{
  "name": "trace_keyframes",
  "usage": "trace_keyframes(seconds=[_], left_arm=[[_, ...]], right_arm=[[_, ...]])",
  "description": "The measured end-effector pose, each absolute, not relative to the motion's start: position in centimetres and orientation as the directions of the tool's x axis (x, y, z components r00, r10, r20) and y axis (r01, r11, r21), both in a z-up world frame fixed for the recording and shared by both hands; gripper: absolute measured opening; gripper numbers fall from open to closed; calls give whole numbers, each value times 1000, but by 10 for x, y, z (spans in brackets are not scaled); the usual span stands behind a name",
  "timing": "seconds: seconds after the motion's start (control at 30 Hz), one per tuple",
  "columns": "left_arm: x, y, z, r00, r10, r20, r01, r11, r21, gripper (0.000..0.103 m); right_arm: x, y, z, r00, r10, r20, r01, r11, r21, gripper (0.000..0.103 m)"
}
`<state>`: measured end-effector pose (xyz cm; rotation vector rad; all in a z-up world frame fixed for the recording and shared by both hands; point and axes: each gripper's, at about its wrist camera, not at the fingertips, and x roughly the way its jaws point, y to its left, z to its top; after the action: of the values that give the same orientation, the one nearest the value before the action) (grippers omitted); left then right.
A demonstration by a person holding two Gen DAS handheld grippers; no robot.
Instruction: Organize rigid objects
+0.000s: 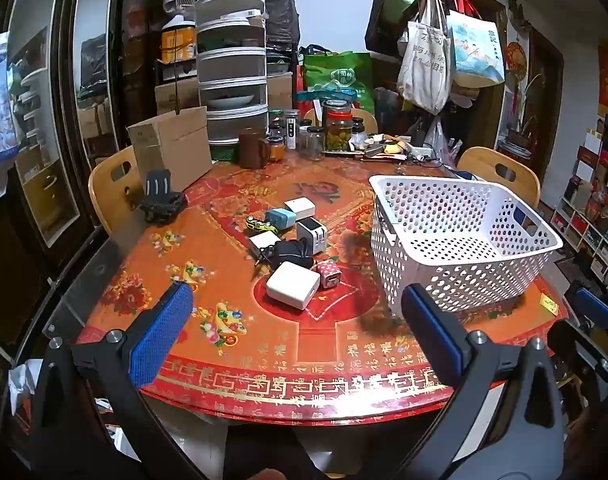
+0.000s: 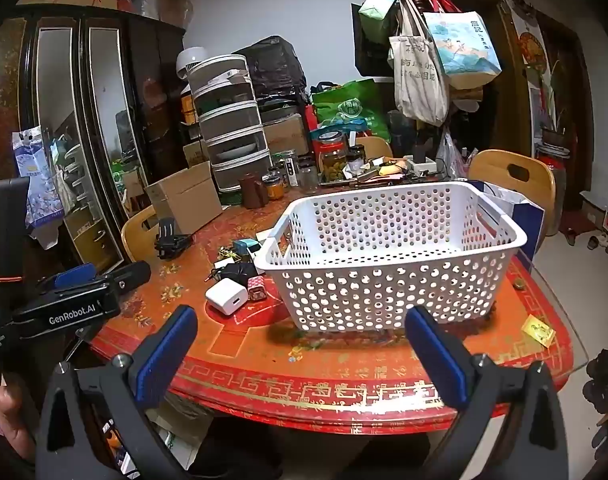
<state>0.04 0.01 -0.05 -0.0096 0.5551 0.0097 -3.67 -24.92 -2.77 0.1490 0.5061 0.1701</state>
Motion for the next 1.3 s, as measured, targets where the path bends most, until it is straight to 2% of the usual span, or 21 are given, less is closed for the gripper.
trace_keyframes(seconds=[0.2, 1.3], left_arm=[[4, 0, -4, 833, 8, -554, -18, 1000, -12, 103], [0, -4, -4, 843, 0, -538, -2, 1000, -2, 103]], right_arm=[[-37, -249, -28, 857, 196, -476, -125, 976, 178, 103], [-38, -252, -26, 859, 198, -471, -125, 975, 181, 103]])
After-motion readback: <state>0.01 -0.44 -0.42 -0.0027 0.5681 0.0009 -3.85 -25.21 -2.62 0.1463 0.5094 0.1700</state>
